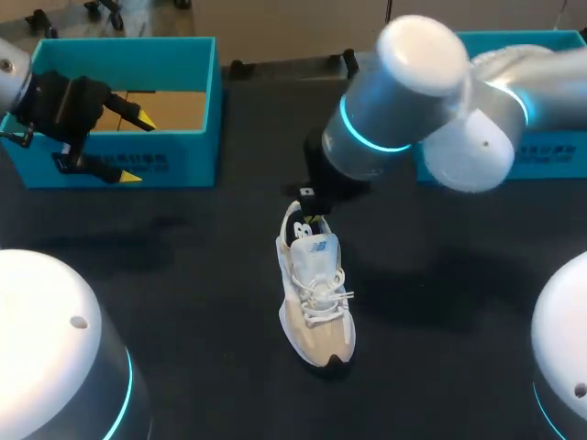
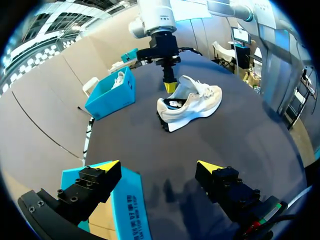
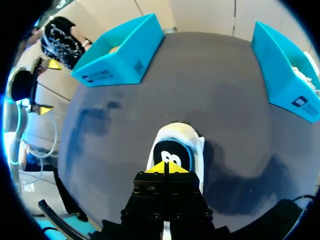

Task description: Take the shoe out of the shoebox, open the shoe tongue, remove and reinsert the insole, then place the shoe into the shoebox

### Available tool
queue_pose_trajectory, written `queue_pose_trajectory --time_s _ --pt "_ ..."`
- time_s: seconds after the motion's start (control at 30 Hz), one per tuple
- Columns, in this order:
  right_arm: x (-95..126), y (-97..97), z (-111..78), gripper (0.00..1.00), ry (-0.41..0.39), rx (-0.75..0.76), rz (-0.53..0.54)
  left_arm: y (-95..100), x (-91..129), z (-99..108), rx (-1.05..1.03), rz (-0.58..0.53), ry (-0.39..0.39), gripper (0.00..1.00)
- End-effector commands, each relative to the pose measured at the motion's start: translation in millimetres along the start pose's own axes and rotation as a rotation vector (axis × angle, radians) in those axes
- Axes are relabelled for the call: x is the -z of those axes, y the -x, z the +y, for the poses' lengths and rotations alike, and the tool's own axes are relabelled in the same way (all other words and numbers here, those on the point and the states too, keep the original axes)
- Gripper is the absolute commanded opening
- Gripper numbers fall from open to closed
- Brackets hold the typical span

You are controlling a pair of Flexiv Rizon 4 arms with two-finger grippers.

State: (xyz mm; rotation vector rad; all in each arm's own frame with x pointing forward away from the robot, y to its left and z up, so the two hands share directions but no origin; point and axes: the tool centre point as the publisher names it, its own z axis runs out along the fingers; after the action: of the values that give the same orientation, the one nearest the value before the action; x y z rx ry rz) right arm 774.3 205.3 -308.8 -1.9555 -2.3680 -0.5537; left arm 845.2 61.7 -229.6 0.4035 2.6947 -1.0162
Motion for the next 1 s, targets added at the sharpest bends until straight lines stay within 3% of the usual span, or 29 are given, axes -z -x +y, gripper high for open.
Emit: queue_pose_trajectory --time_s 0.03,0.2,0.3,0.7,0.77,1.0 --pt "12 2.5 -8.3 0.00 0.010 -0.024 -0.222 0.1 0 0 -0.001 0.002 0.003 1.00" --pt "16 7.0 -13.5 0.00 0.001 -0.043 -0.258 0.1 0 0 -0.001 0.002 0.003 1.00" --pt "21 5.4 -12.4 0.00 -0.075 -0.079 -0.262 0.1 0 0 -0.001 0.002 0.003 1.00" --pt "21 5.4 -12.4 0.00 -0.075 -0.079 -0.262 0.1 0 0 -0.001 0.002 0.003 1.00" --pt "16 6.5 -18.3 0.00 -0.110 -0.080 -0.310 0.1 0 0 -0.001 0.002 0.003 1.00" --pt "4 8.2 -33.5 0.00 -0.176 -0.099 -0.291 0.1 0 0 -0.001 0.002 0.003 1.00"
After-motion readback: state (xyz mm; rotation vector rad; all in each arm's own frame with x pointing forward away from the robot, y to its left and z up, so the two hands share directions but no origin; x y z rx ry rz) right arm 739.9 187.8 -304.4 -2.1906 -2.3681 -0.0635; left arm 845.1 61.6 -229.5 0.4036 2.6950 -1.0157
